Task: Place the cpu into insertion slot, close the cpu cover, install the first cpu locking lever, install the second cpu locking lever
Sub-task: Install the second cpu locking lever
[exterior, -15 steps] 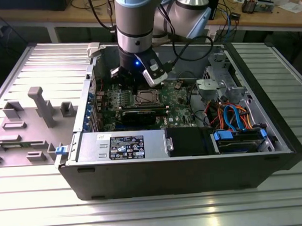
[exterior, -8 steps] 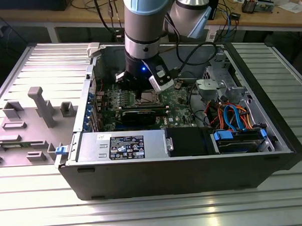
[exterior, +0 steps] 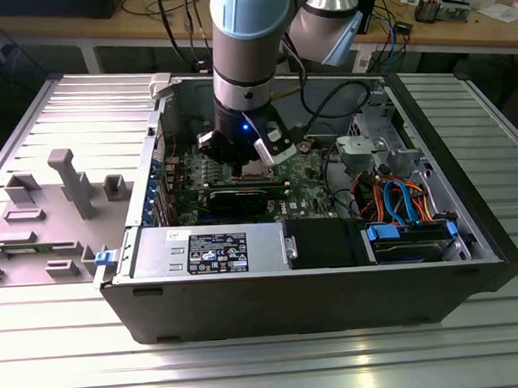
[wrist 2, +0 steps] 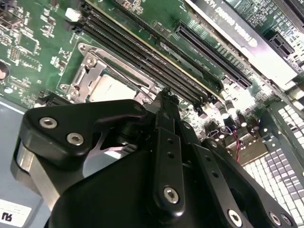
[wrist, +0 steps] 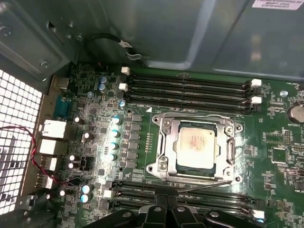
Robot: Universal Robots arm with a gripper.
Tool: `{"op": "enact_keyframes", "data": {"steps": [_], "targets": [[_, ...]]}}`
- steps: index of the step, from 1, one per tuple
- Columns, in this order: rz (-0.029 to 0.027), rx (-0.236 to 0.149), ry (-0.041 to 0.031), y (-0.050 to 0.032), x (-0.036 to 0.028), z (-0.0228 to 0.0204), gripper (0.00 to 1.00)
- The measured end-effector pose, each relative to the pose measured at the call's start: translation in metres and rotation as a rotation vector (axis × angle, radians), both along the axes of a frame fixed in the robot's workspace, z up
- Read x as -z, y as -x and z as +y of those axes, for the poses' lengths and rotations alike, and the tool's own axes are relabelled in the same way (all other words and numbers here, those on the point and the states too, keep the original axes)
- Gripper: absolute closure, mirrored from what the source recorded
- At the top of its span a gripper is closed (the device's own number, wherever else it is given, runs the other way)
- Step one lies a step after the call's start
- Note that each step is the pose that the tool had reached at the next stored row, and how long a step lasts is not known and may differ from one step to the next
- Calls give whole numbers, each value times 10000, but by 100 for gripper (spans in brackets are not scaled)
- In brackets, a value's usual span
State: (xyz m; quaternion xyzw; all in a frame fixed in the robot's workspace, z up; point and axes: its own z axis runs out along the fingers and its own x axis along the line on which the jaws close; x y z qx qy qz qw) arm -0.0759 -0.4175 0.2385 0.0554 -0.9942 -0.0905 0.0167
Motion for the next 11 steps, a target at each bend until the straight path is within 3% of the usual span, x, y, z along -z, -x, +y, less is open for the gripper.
{"op": "enact_keyframes", "data": {"steps": [6,11], "targets": [[1,0,0,76,110,1,89],[1,-50,1,92,222,22,89]]}}
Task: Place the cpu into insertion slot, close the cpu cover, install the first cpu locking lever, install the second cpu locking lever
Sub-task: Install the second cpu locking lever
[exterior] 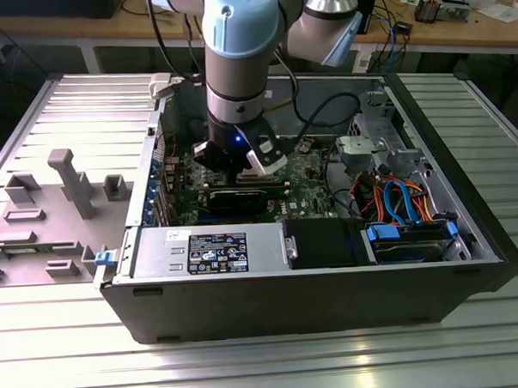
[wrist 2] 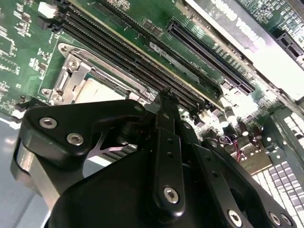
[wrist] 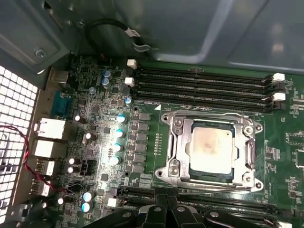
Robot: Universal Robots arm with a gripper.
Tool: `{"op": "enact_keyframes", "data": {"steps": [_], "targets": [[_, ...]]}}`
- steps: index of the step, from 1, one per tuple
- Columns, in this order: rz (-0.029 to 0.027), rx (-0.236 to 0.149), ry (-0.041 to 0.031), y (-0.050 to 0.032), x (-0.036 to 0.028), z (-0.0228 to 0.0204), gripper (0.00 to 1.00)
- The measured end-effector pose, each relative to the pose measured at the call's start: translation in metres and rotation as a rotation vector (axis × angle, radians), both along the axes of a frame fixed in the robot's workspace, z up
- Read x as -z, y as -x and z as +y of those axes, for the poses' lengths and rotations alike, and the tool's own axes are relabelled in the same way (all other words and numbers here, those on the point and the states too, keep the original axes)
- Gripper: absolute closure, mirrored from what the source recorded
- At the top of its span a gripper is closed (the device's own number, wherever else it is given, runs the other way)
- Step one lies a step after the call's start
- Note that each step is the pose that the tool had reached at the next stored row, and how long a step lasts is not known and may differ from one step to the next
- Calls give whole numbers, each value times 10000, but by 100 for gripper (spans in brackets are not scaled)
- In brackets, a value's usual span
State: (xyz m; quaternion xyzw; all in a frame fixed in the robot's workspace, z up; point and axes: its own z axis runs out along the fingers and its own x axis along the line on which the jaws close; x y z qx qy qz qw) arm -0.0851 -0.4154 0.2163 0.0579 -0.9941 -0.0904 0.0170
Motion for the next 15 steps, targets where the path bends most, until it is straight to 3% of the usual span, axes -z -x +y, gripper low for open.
{"op": "enact_keyframes", "data": {"steps": [6,9,15], "targets": [[0,-146,-11,19,101,21,89],[1,-342,-19,20,134,75,89],[1,-538,-33,20,173,134,89]]}}
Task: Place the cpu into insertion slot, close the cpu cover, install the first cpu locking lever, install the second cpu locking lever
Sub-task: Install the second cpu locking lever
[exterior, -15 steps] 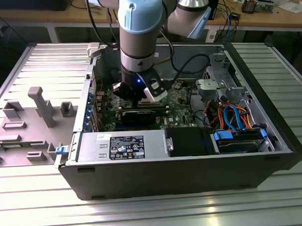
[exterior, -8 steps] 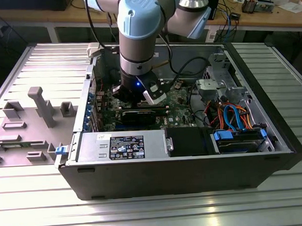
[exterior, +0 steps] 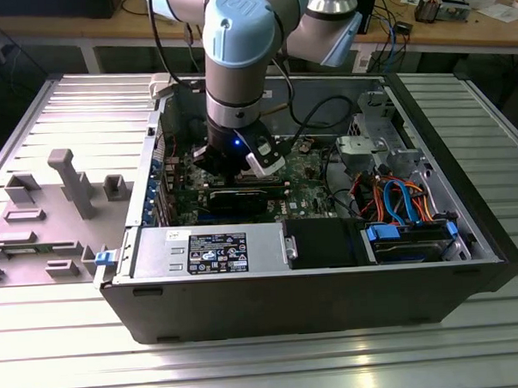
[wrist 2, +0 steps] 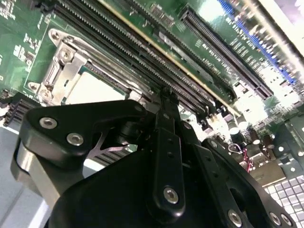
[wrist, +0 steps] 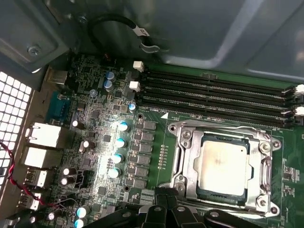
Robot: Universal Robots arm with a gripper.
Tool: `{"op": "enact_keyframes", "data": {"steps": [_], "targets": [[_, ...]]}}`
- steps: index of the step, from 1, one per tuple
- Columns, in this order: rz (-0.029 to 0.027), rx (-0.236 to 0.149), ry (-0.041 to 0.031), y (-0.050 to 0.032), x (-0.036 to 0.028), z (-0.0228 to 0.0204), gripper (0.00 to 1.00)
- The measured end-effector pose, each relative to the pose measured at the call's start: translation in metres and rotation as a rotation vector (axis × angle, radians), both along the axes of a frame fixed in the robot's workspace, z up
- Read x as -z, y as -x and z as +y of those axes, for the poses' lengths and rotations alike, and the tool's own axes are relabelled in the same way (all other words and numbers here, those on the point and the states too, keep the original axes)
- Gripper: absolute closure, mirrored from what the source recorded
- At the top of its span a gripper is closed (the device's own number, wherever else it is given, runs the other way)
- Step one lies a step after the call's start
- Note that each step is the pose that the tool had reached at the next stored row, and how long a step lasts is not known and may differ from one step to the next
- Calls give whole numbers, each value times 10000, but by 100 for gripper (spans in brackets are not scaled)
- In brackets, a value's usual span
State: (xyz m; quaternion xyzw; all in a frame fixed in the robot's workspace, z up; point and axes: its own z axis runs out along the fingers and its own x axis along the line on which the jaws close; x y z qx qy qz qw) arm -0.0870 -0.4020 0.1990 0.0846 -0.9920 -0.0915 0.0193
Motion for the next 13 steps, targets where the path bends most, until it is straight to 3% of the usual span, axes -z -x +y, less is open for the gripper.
{"op": "enact_keyframes", "data": {"steps": [4,6,10,13], "targets": [[-2,-79,3,0,8,11,89],[-23,-80,-6,-2,-49,15,89],[-12,-81,69,-5,-200,12,89],[33,-80,538,-38,-202,12,89]]}}
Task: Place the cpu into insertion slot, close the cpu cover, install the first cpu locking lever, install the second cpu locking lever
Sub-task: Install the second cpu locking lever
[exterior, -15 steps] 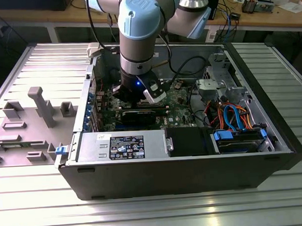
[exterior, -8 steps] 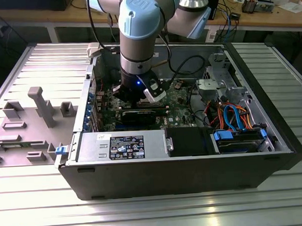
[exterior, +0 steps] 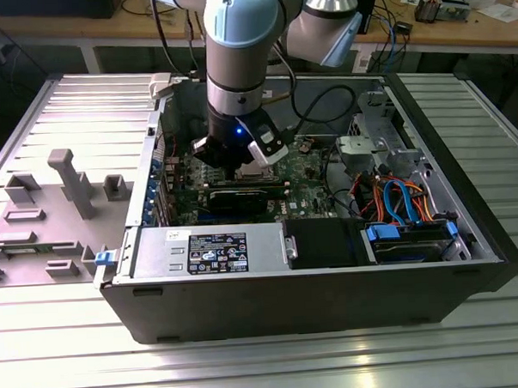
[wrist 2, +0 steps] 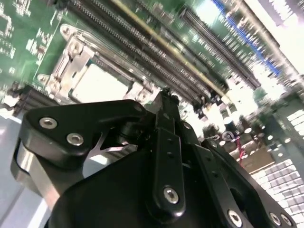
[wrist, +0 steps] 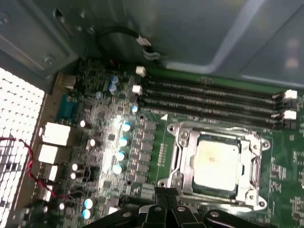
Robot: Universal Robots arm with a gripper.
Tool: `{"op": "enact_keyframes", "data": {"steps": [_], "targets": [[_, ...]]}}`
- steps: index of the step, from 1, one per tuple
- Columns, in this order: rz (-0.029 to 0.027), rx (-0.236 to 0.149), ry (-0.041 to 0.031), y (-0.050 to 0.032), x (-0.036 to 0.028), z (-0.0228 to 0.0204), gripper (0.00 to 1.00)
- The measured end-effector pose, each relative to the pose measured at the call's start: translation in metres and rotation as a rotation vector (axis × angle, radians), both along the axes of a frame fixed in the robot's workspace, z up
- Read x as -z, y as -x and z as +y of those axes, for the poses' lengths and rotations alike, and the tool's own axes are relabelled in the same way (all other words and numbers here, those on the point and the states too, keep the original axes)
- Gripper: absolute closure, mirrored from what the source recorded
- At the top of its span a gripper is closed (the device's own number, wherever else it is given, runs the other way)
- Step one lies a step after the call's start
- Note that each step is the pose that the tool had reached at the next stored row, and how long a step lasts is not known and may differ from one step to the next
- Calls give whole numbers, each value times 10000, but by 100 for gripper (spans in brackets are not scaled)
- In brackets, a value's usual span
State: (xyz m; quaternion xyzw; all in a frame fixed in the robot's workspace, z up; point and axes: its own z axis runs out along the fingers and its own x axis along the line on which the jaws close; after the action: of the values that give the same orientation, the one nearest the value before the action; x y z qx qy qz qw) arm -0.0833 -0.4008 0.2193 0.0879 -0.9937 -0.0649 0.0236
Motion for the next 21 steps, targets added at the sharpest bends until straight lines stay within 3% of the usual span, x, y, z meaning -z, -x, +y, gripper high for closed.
{"op": "enact_keyframes", "data": {"steps": [1,2,3,6,9,13,16,17,18,21], "targets": [[8,0,108,-10,1,1,89],[33,0,269,-41,1,2,89],[52,1,298,-64,2,4,89],[134,-1,310,-175,7,11,89],[256,-4,310,-290,12,44,89],[294,-3,317,-333,12,165,89],[301,-4,401,-351,12,285,89],[302,-2,501,-353,11,328,89],[301,1,660,-354,12,366,89],[301,9,1115,-358,9,406,89]]}}
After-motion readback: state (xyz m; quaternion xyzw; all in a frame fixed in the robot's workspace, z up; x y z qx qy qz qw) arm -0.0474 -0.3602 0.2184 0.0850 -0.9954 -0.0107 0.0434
